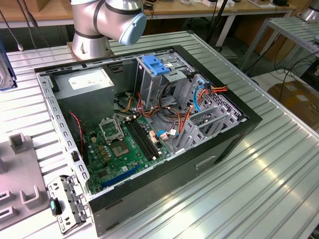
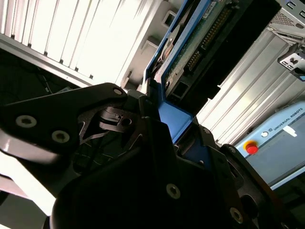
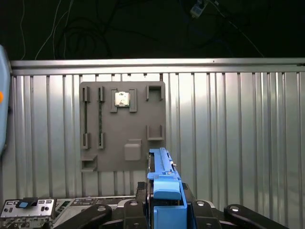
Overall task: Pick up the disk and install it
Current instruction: 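Pick up the disk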
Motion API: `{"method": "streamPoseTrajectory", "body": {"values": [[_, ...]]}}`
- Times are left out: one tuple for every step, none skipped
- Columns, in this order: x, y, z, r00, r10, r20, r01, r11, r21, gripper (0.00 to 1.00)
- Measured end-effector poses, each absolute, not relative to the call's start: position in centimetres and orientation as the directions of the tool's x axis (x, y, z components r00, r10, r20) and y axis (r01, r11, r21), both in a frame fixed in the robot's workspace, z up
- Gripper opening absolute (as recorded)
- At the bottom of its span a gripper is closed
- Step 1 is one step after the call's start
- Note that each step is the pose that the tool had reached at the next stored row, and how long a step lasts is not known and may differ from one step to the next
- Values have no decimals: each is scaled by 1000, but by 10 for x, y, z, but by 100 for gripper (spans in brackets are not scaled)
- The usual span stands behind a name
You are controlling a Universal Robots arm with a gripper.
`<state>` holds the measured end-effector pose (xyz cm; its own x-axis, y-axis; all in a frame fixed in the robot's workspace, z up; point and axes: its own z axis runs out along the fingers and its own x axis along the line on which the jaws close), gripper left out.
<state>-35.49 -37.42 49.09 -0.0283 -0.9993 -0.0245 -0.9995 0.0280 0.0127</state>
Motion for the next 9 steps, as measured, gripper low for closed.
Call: {"method": "streamPoseTrajectory", "body": {"values": [[-354,-374,491,-28,-999,-24,-1000,28,13,37],[-353,-374,491,-28,-999,-24,-1000,28,13,37],[-352,-374,491,-28,-999,-24,-1000,28,13,37],[-350,-374,491,-28,-999,-24,-1000,28,13,37],[-350,-374,491,-28,-999,-24,-1000,28,13,37],[-349,-374,491,-28,-999,-25,-1000,28,13,37],[-348,-374,491,-28,-999,-24,-1000,28,13,37],[-347,-374,491,-28,-999,-24,-1000,28,13,37],[-346,-374,491,-28,-999,-24,-1000,28,13,37]]}}
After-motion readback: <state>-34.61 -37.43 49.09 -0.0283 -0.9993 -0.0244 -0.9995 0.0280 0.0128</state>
